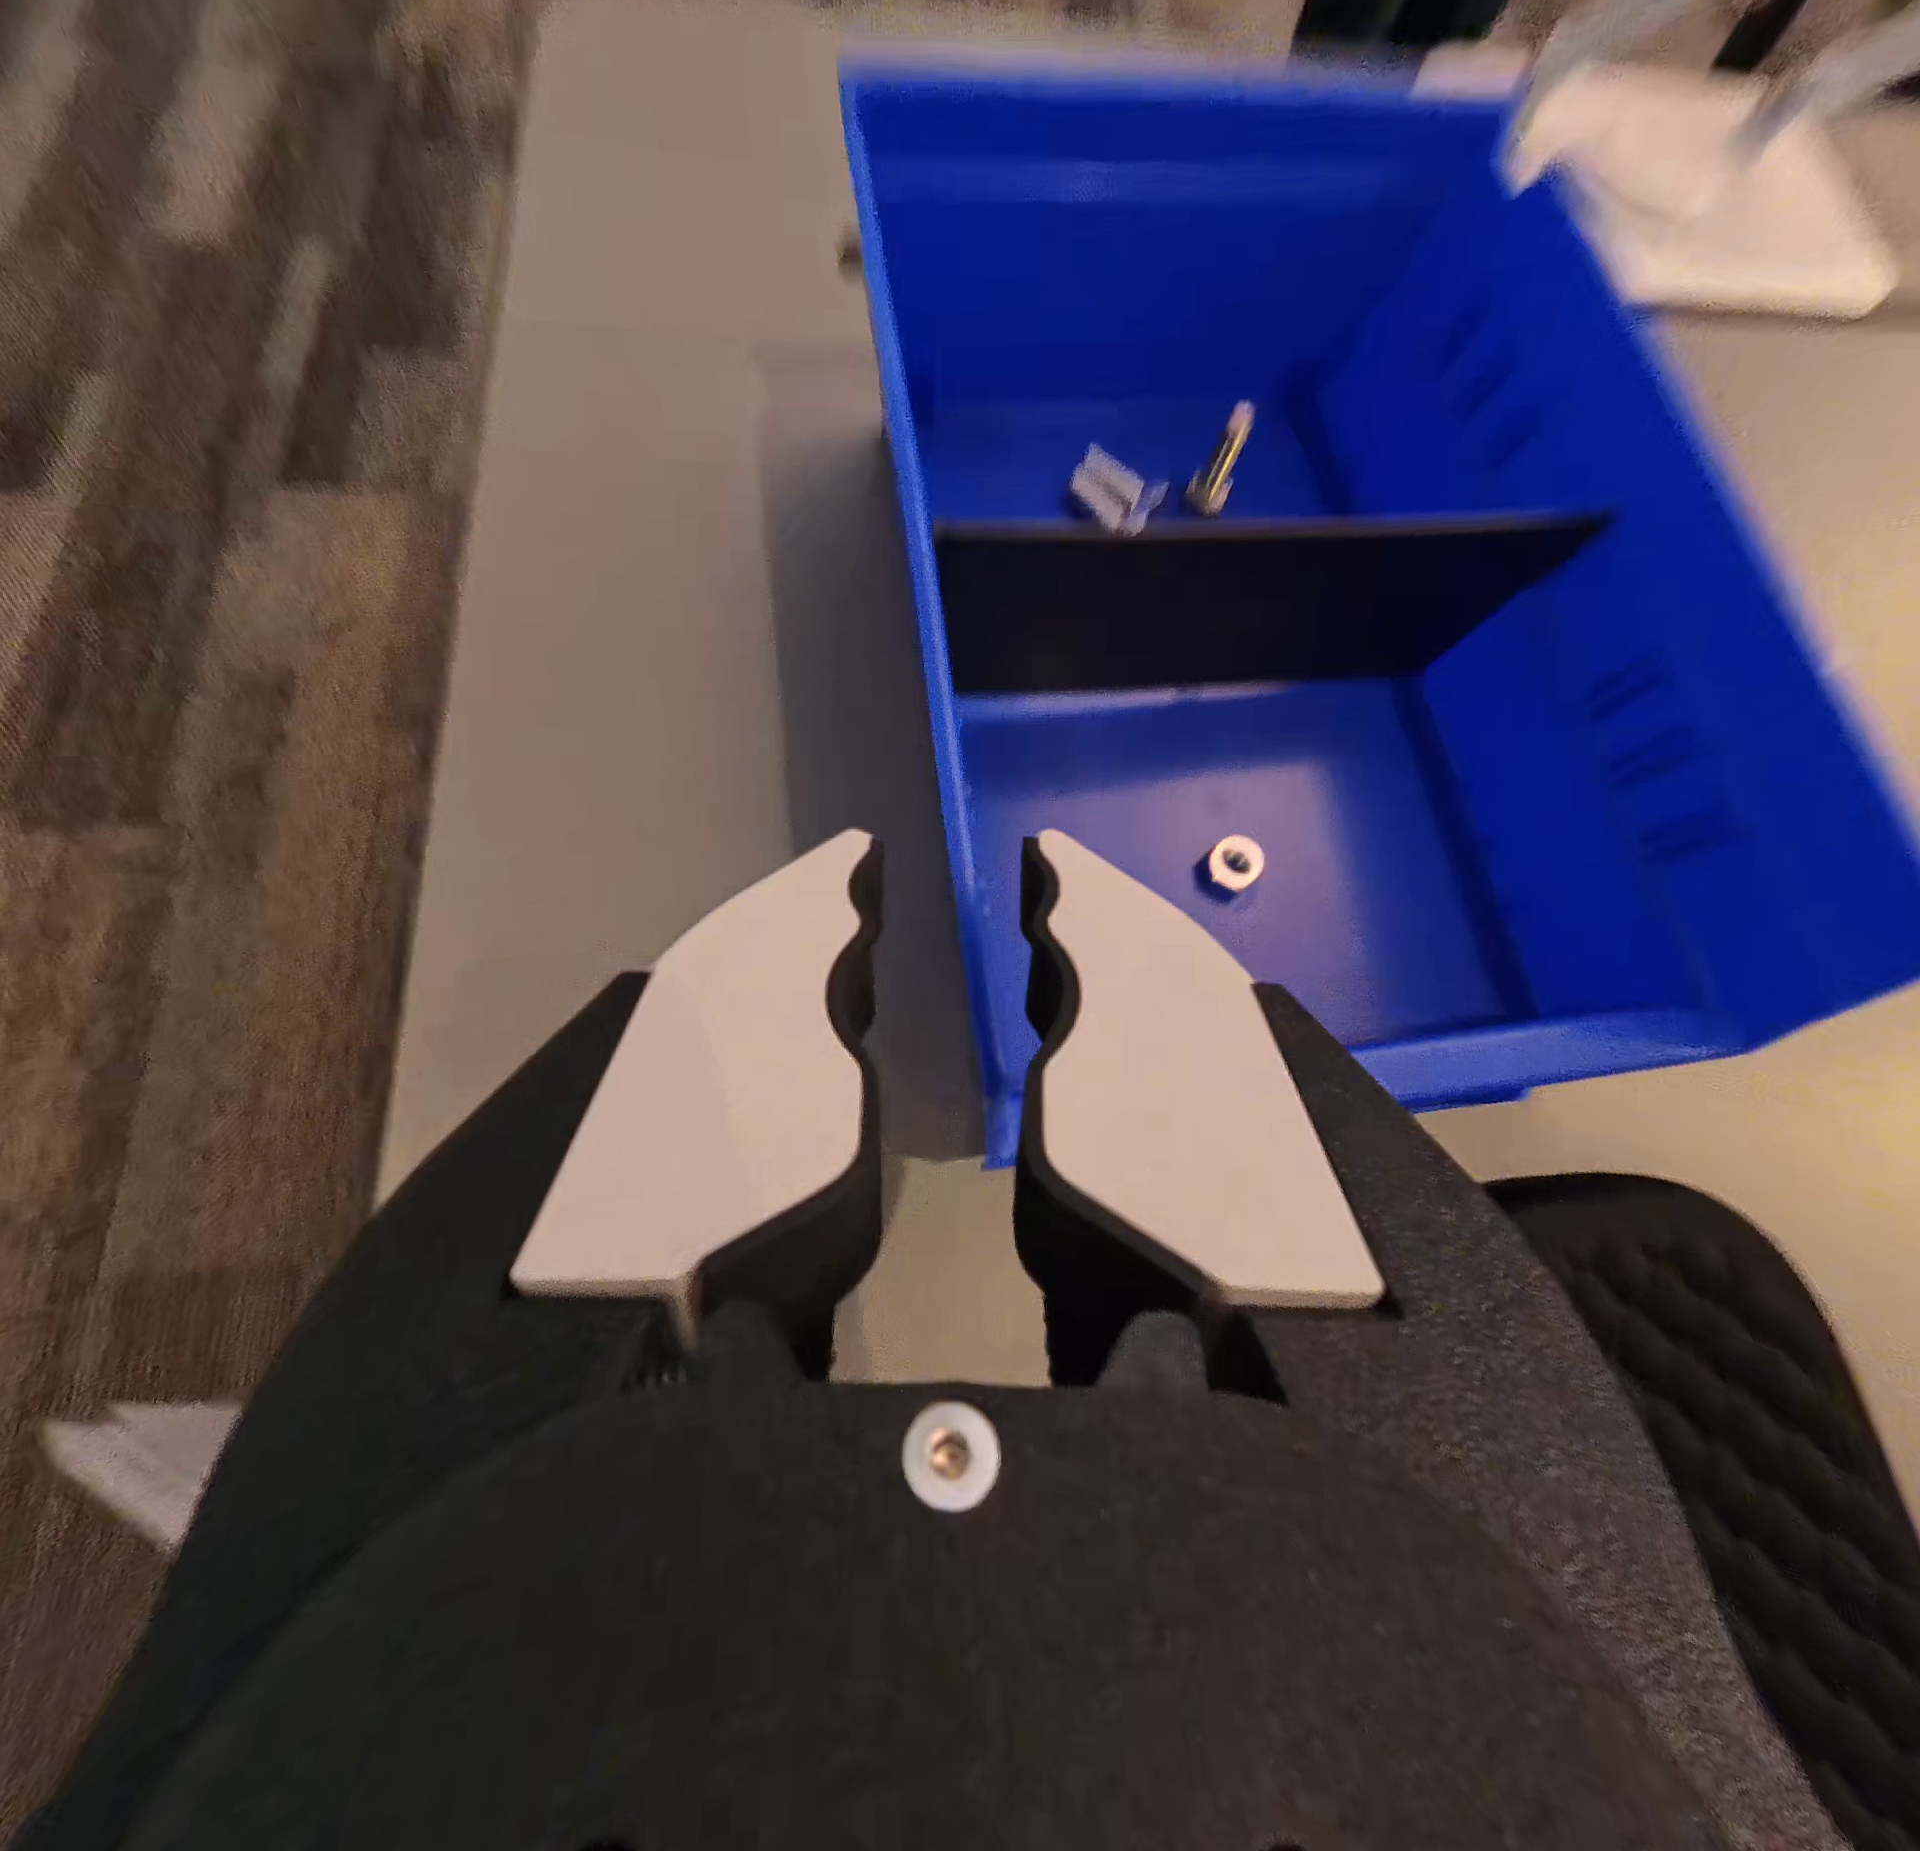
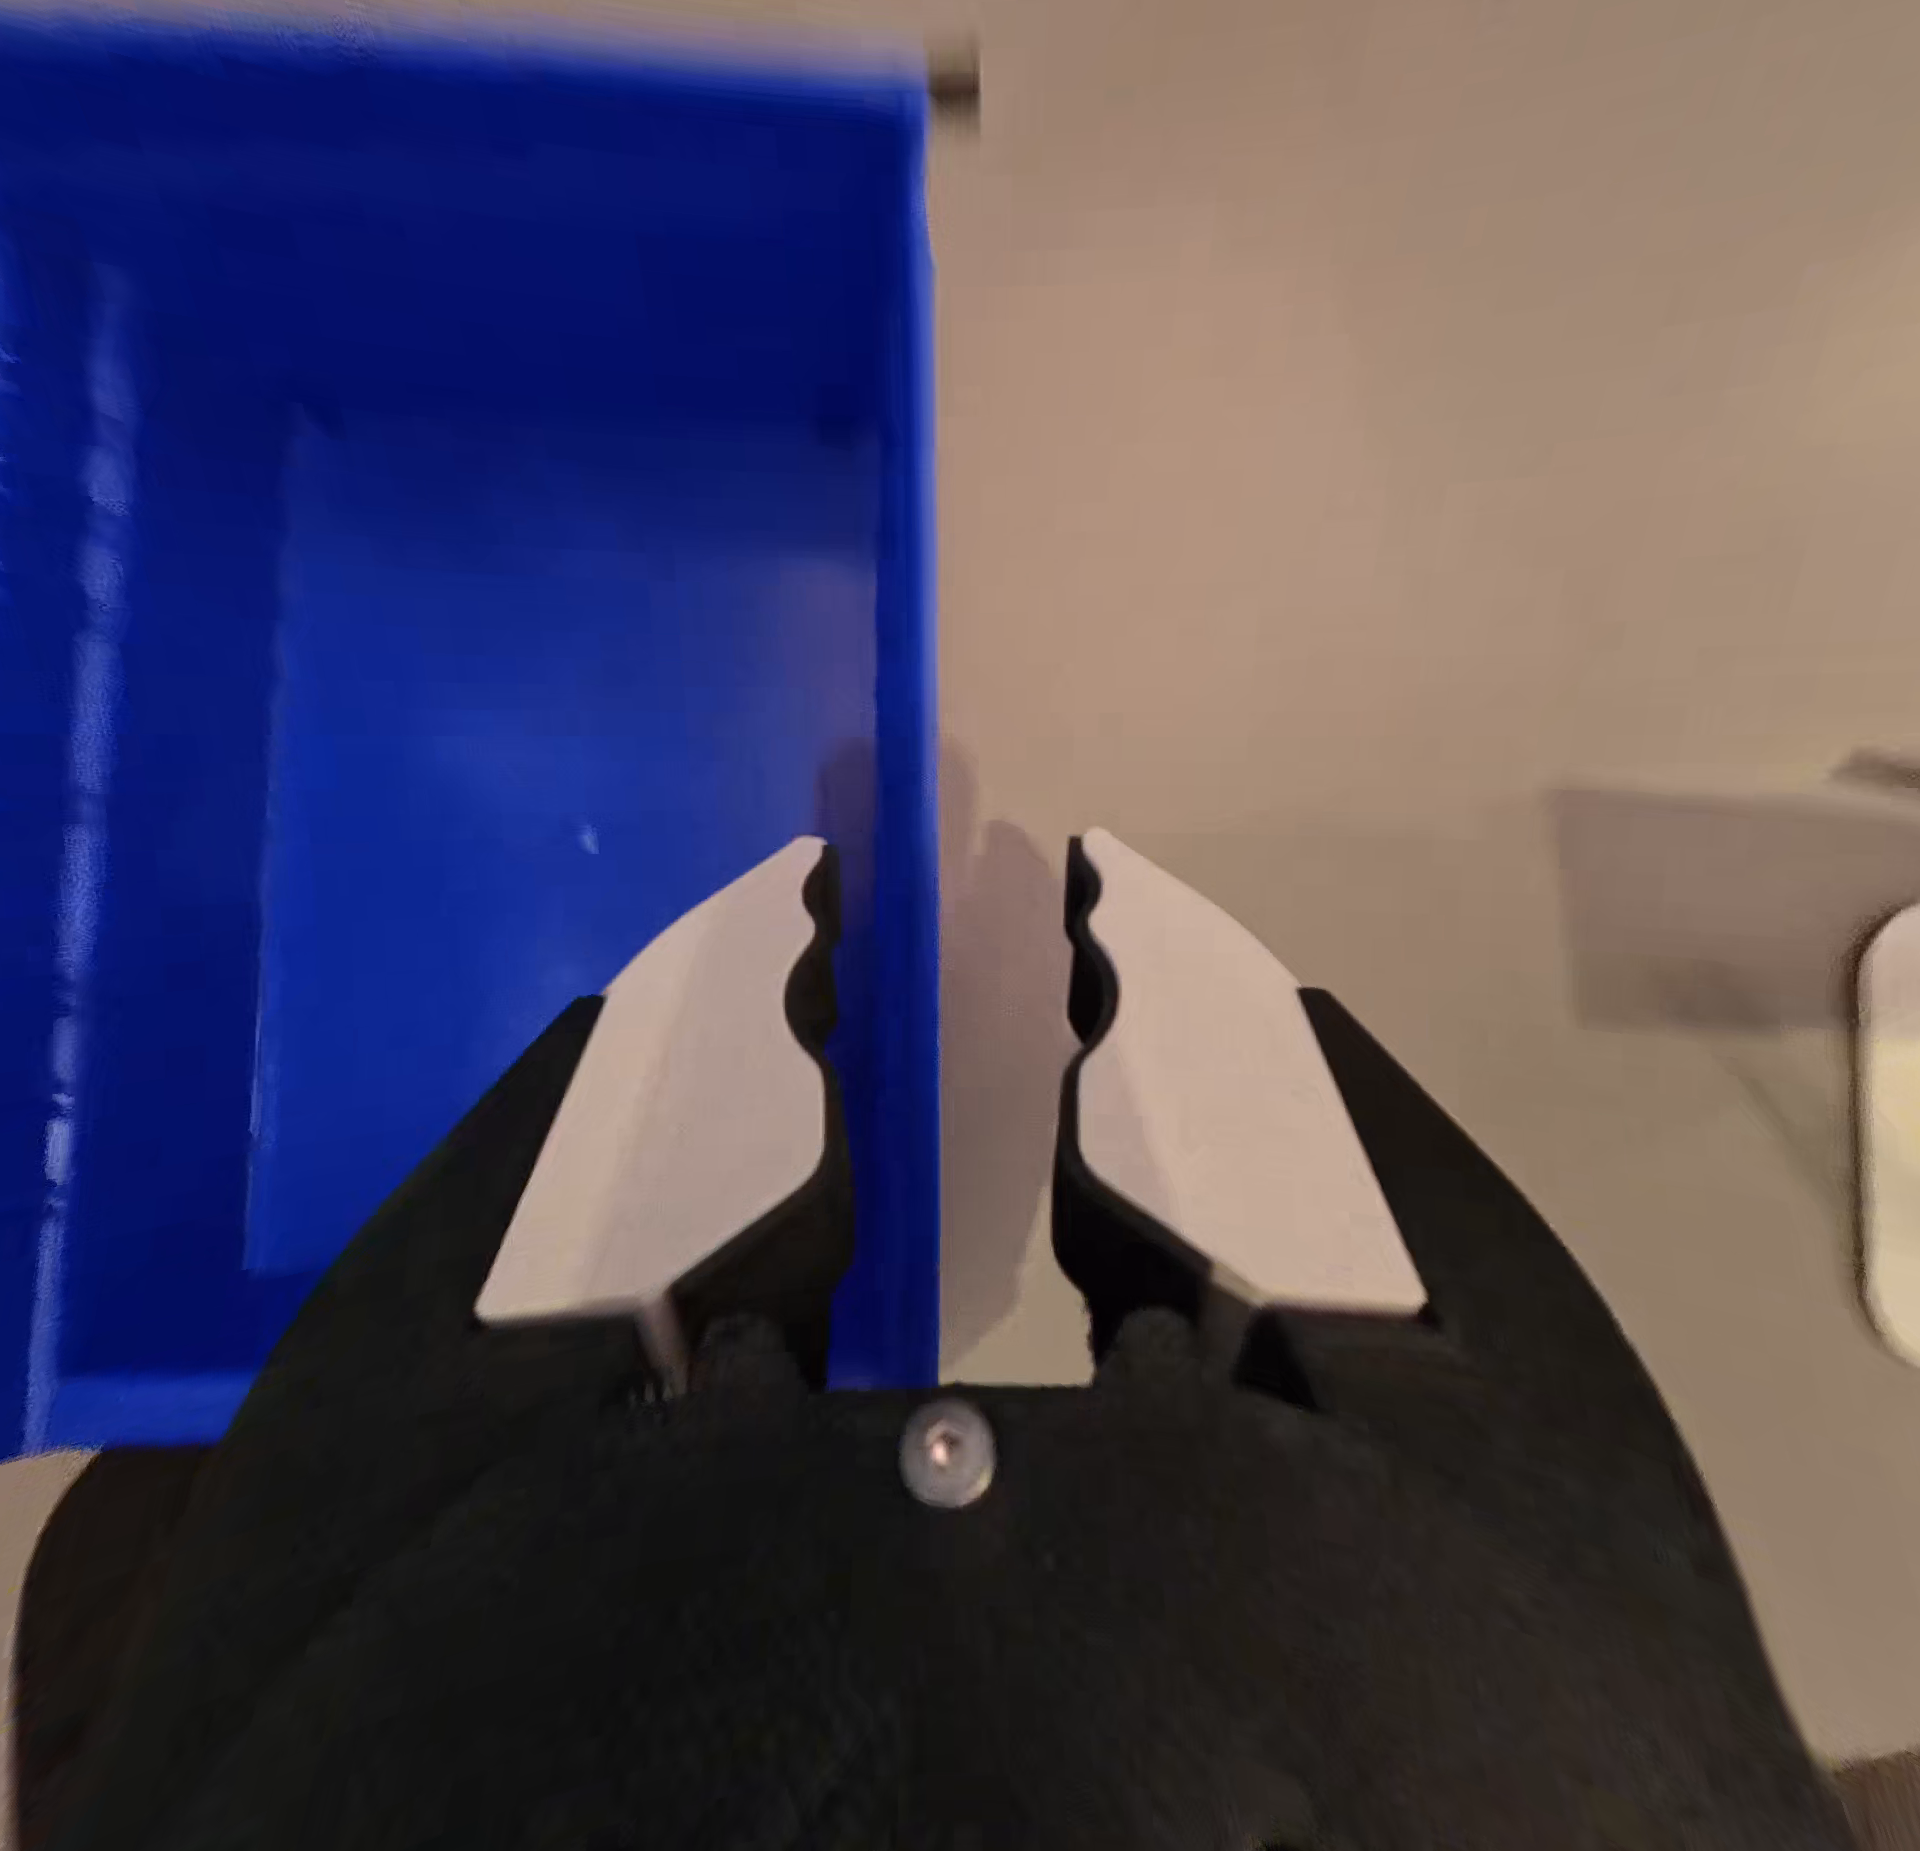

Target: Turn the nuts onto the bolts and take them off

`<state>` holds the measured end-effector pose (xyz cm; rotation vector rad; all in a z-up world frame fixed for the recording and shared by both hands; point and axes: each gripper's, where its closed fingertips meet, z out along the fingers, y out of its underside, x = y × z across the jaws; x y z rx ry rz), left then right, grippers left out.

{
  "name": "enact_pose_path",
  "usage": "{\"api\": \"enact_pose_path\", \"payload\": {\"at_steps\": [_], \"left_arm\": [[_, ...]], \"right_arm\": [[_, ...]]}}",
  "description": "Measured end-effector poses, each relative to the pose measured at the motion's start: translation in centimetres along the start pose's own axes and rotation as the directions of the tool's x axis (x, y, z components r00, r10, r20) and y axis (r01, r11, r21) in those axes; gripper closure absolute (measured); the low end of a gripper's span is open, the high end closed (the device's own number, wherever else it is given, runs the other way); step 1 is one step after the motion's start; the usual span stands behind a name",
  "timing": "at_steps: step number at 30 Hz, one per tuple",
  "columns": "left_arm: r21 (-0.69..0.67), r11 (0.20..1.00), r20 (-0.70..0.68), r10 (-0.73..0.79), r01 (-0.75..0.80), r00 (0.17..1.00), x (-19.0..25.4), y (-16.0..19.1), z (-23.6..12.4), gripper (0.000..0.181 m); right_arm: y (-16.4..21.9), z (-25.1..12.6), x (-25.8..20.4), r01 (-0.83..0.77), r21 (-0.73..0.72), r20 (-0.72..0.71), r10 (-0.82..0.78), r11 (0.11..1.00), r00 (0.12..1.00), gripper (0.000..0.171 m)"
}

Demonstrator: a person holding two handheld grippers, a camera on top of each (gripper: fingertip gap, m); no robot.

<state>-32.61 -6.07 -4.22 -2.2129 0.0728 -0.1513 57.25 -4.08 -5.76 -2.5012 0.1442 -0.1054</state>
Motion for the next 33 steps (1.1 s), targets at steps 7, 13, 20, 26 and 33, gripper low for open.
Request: {"api": "enact_pose_path", "payload": {"at_steps": [7,13,20,26,33], "left_arm": [[0.102,0.956,-0.239,0.293,-0.276,0.926,9.8,-3.1,-3.8,0.168],[-0.166,0.909,-0.380,0.297,-0.381,0.876,11.7,-0.4,2.0,0.162],[-0.451,0.617,-0.419,0.491,-0.645,0.764,9.6,4.2,6.5,0.153],[-0.475,0.468,-0.508,0.546,-0.745,0.667,9.2,6.2,8.9,0.151],[-0.507,0.424,-0.549,0.513,-0.751,0.660,8.9,7.4,10.3,0.154]], "right_arm": [[-12.2,-11.8,-14.6,0.053,0.674,0.327,-0.362,0.737,0.873,0.134],[-13.5,-14.8,-26.4,0.045,0.751,0.497,-0.609,0.658,0.618,0.130],[-11.2,-12.7,-30.8,0.157,0.741,0.498,-0.691,0.653,0.524,0.127],[-10.6,-12.0,-31.2,0.193,0.731,0.503,-0.707,0.655,0.497,0.126],[-10.5,-11.3,-30.5,0.190,0.696,0.538,-0.678,0.692,0.501,0.123]]}}
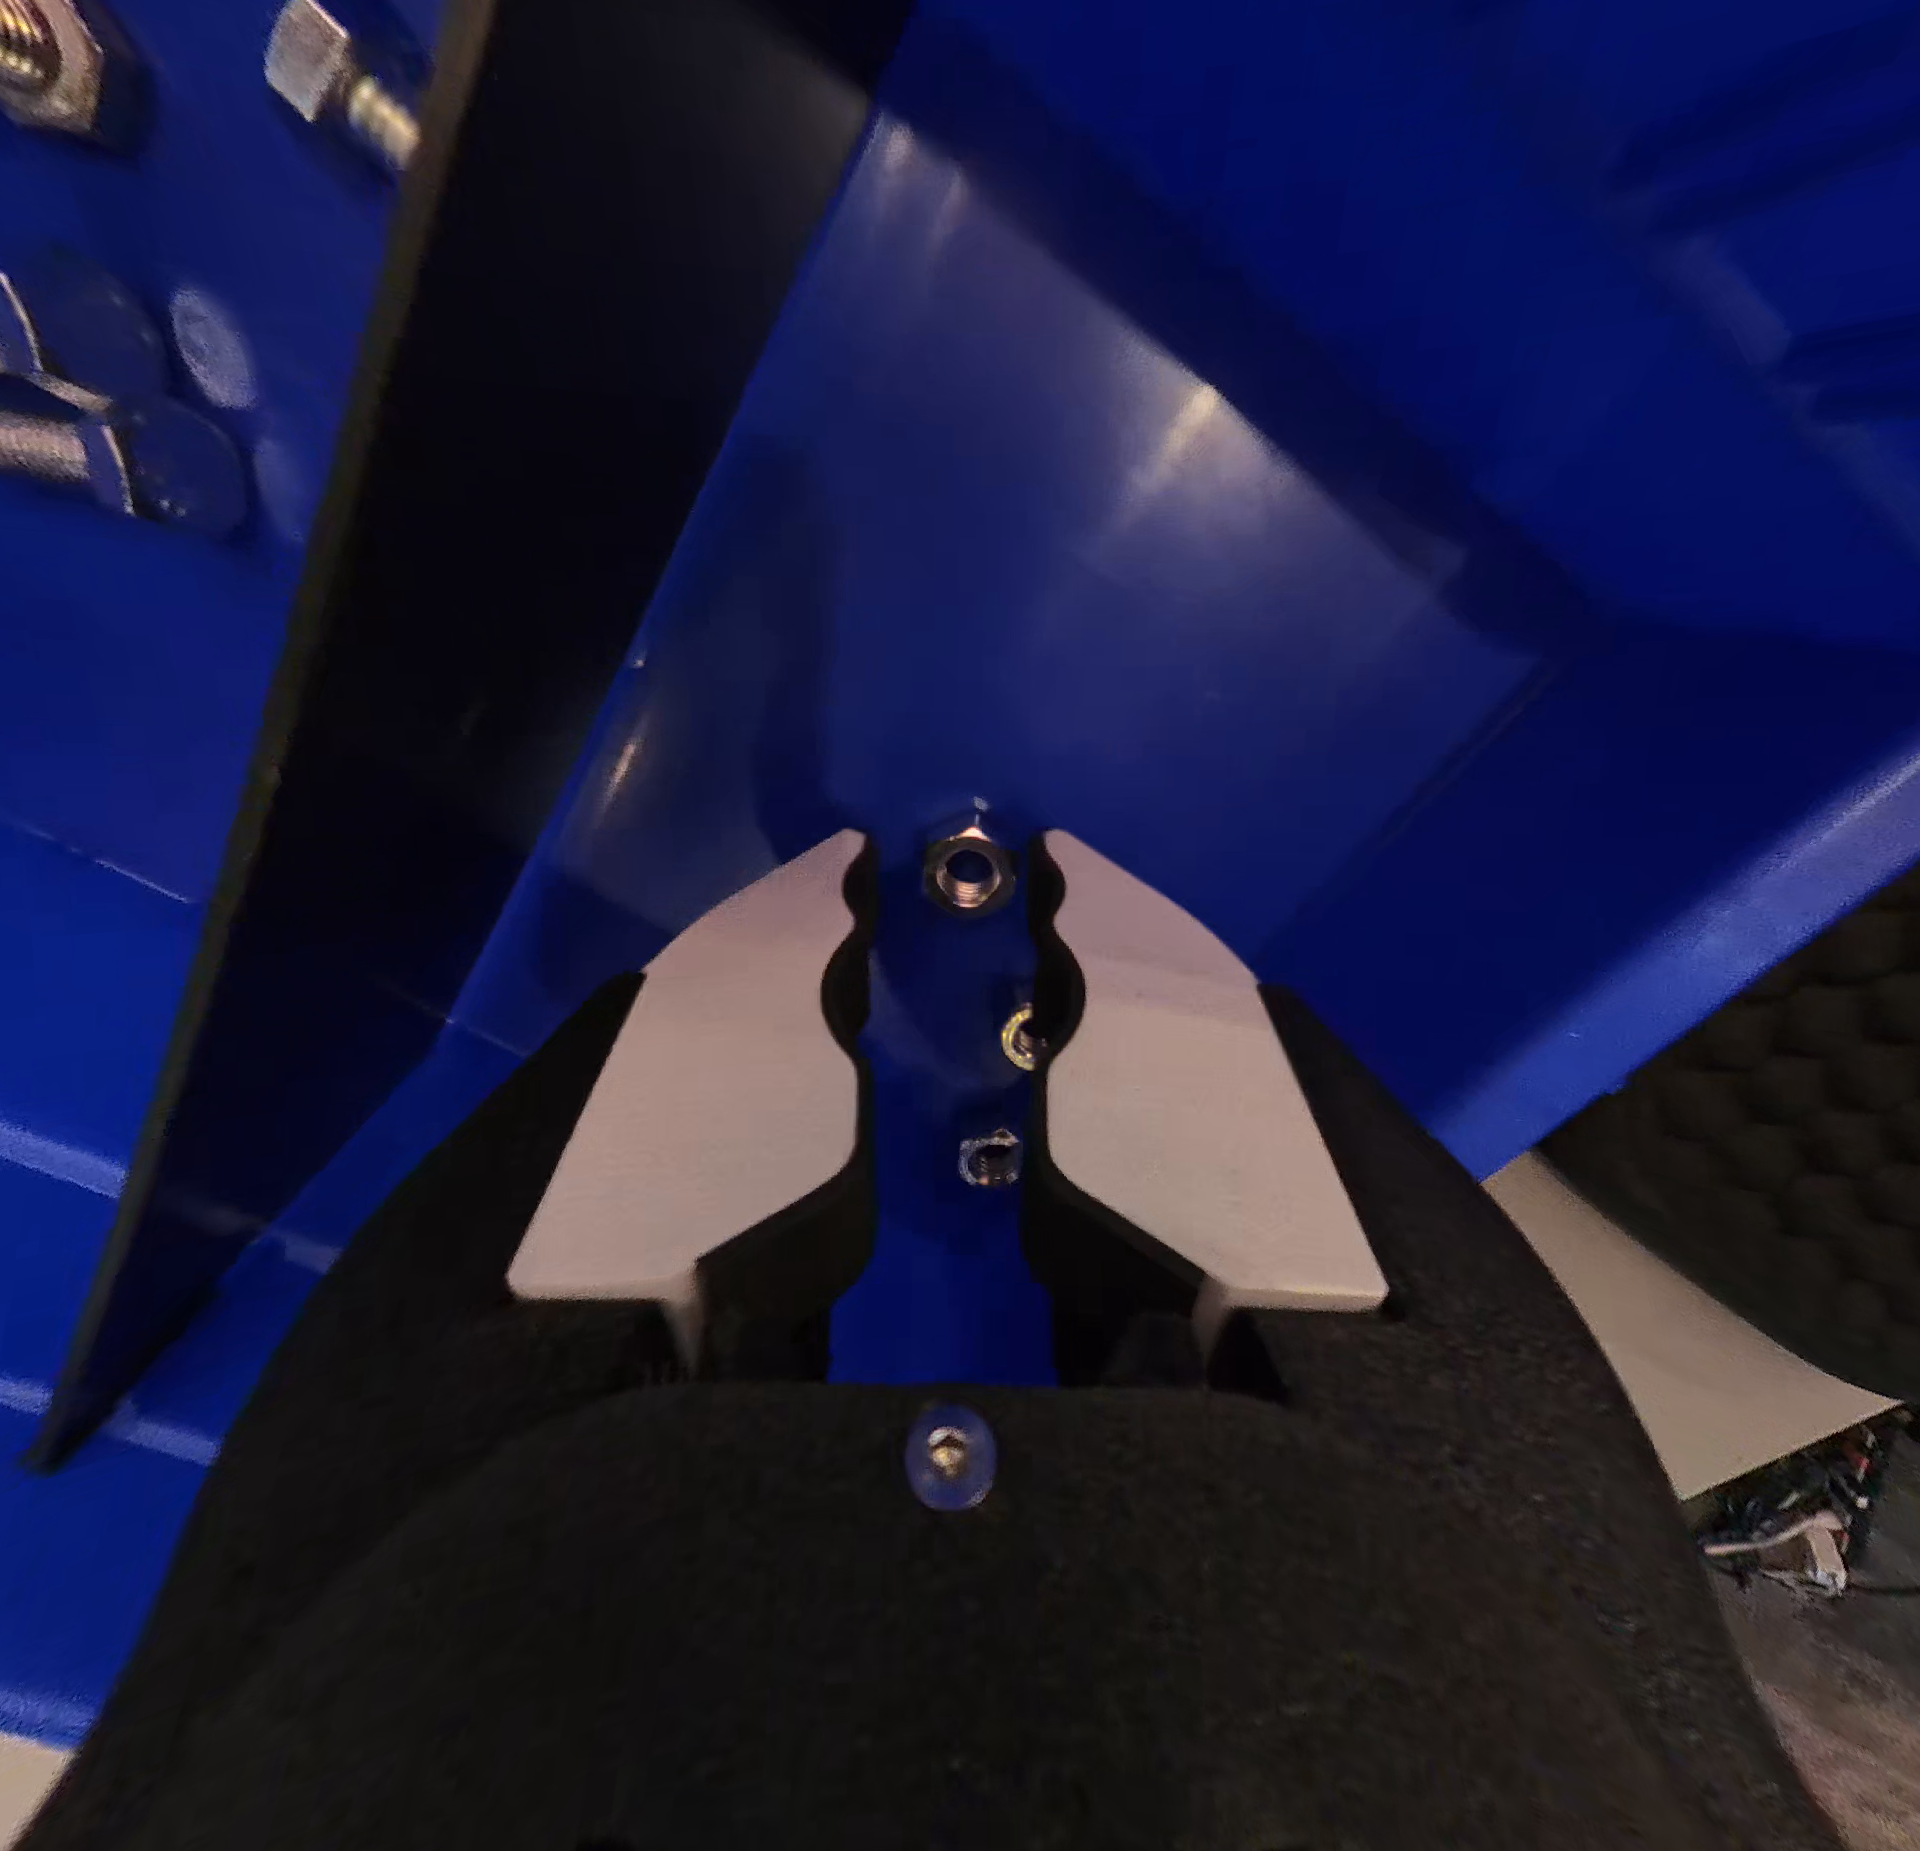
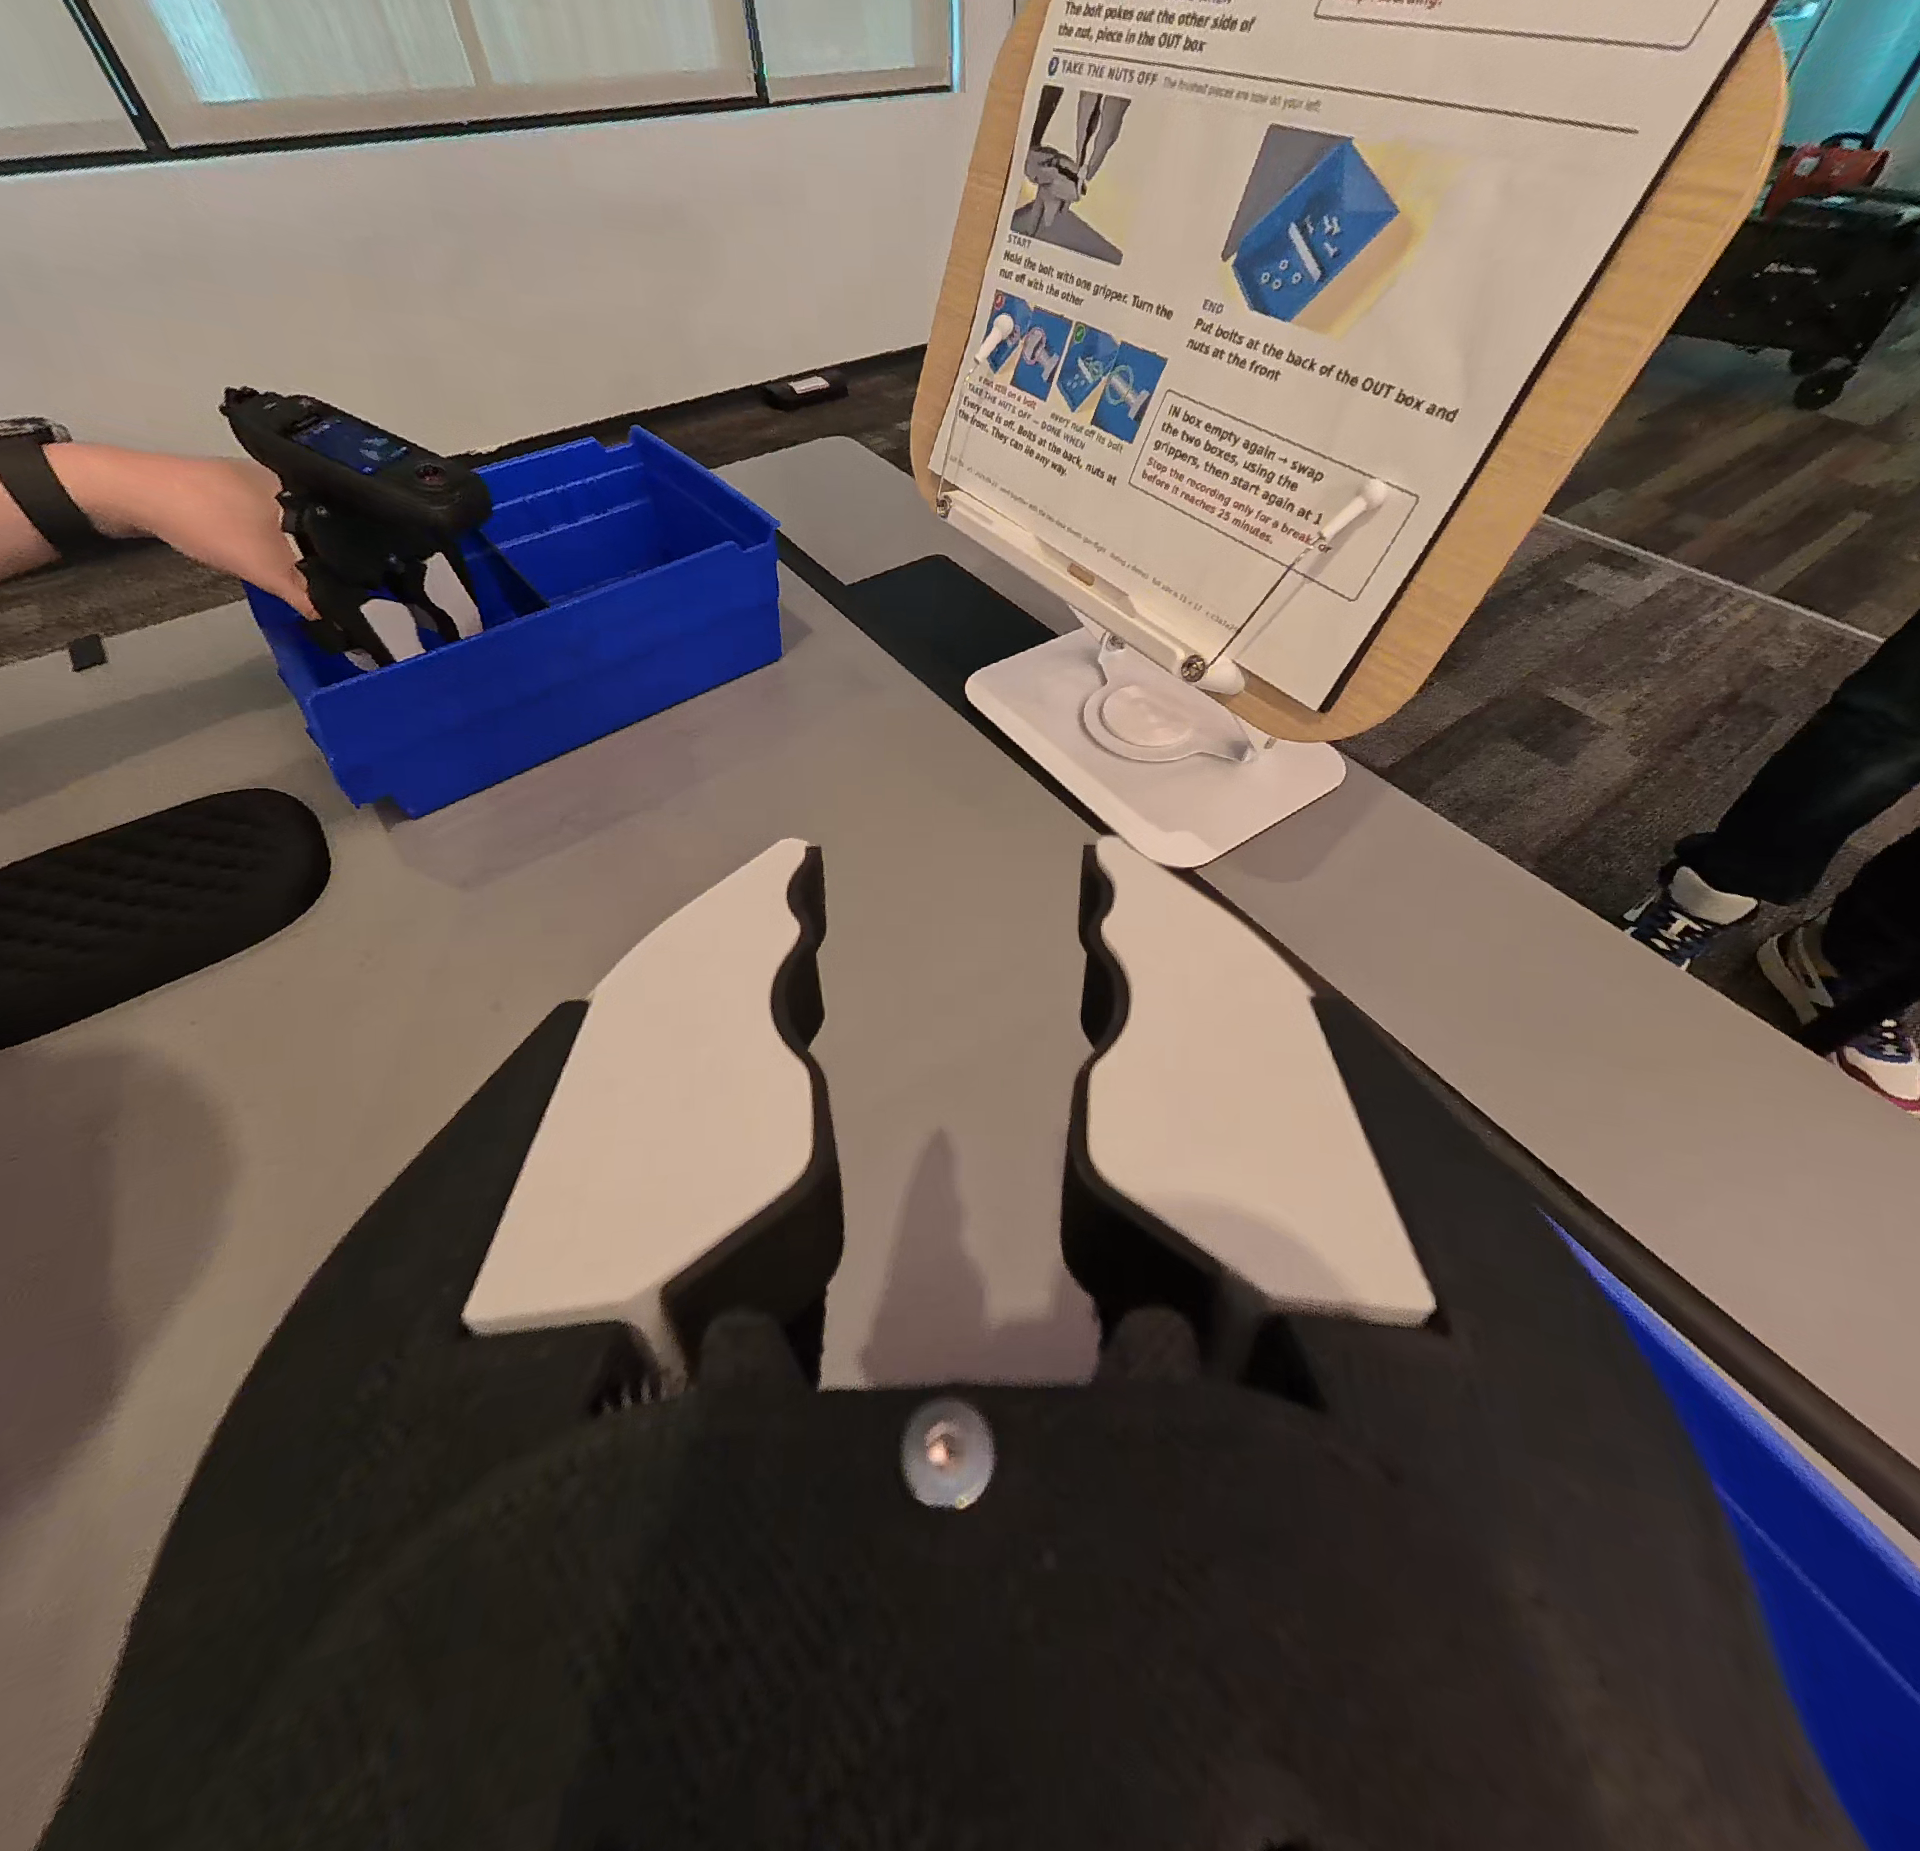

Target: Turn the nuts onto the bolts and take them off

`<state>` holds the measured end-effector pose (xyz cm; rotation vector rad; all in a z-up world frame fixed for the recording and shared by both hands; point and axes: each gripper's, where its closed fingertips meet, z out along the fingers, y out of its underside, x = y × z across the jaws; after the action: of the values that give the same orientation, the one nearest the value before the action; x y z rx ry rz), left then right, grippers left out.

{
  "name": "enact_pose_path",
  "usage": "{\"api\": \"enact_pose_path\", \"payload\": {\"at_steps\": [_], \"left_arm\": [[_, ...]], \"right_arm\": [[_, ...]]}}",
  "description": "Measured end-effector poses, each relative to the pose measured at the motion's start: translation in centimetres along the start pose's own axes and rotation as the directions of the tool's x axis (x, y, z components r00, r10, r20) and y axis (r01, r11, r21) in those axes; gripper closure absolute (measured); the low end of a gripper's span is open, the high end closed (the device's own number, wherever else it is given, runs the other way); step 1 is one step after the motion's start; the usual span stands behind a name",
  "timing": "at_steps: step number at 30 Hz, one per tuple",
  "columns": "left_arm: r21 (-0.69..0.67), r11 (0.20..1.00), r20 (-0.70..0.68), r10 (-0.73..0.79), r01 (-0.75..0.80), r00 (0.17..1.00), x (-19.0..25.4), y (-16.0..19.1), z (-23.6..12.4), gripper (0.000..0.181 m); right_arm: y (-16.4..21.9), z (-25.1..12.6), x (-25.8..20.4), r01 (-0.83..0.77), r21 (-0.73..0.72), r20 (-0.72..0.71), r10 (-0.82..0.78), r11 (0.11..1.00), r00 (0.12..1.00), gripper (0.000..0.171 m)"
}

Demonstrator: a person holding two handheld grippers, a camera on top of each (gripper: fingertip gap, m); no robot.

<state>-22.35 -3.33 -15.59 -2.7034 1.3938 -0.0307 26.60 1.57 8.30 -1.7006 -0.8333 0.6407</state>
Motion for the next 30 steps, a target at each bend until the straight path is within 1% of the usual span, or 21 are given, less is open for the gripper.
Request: {"api": "enact_pose_path", "payload": {"at_steps": [3,9,10,12,14,16,17,18,19,20,21,22,24,25,27,30], "left_arm": [[-0.011,1.000,-0.027,-0.001,0.000,1.000,0.3,0.1,0.0,0.164],[-0.024,1.000,-0.011,0.013,-0.014,1.000,0.4,0.5,-0.1,0.164],[-0.024,1.000,0.014,0.018,-0.018,1.000,0.1,0.4,-0.5,0.164],[0.043,0.999,0.050,0.015,-0.018,0.999,-0.2,-0.8,-3.1,0.164],[0.138,0.990,0.090,0.013,-0.026,0.996,0.4,-3.5,-7.7,0.164],[0.223,0.969,0.160,0.072,-0.107,0.985,2.5,-7.7,-12.8,0.164],[0.268,0.950,0.181,0.114,-0.160,0.977,4.3,-10.4,-14.8,0.164],[0.315,0.924,0.171,0.170,-0.217,0.971,7.0,-13.5,-16.0,0.164],[0.351,0.895,0.133,0.242,-0.274,0.961,10.1,-16.5,-16.3,0.164],[0.362,0.872,0.093,0.319,-0.331,0.943,13.2,-19.2,-15.7,0.164],[0.353,0.851,0.070,0.391,-0.389,0.918,15.8,-21.6,-14.2,0.164],[0.342,0.830,0.062,0.449,-0.441,0.892,18.0,-24.0,-12.2,0.164],[0.299,0.819,0.034,0.504,-0.490,0.863,20.8,-27.7,-7.7,0.164],[0.285,0.816,0.024,0.519,-0.503,0.855,21.6,-29.2,-5.7,0.164],[0.278,0.818,-0.005,0.526,-0.504,0.851,22.6,-31.4,-2.9,0.164],[0.235,0.819,0.033,0.532,-0.524,0.846,22.2,-33.0,-0.4,0.164]], "right_arm": [[0.0,0.0,0.1,0.001,0.001,-0.002,-0.001,1.000,1.000,0.123],[0.2,0.1,0.0,0.001,-0.013,0.005,-0.001,1.000,1.000,0.123],[0.1,0.0,0.0,0.003,-0.011,0.002,-0.003,1.000,1.000,0.123],[-0.2,-0.5,0.0,0.007,0.001,-0.005,-0.007,1.000,1.000,0.123],[-0.6,-1.0,0.0,0.015,0.014,-0.018,-0.015,1.000,1.000,0.123],[-1.1,-1.6,0.1,0.021,0.033,-0.034,-0.020,0.999,0.999,0.123],[-1.3,-1.9,0.0,0.022,0.043,-0.035,-0.020,0.999,0.999,0.124],[-1.5,-2.1,-0.1,0.020,0.051,-0.032,-0.018,0.998,0.999,0.124],[-1.5,-2.2,-0.3,0.019,0.051,-0.026,-0.017,0.999,1.000,0.124],[-1.4,-2.4,-0.4,0.021,0.041,-0.024,-0.020,0.999,1.000,0.124],[-1.1,-2.6,-0.5,0.028,0.024,-0.029,-0.028,0.999,0.999,0.124],[-0.8,-2.9,-0.5,0.042,0.000,-0.042,-0.042,0.999,0.998,0.123],[-0.1,-3.8,-0.2,0.078,-0.054,-0.076,-0.082,0.996,0.994,0.124],[0.3,-4.4,-0.1,0.086,-0.078,-0.090,-0.092,0.993,0.992,0.124],[1.1,-5.6,0.1,0.085,-0.117,-0.105,-0.097,0.989,0.990,0.124],[1.6,-7.2,1.1,0.062,-0.130,-0.134,-0.080,0.990,0.988,0.124]]}}
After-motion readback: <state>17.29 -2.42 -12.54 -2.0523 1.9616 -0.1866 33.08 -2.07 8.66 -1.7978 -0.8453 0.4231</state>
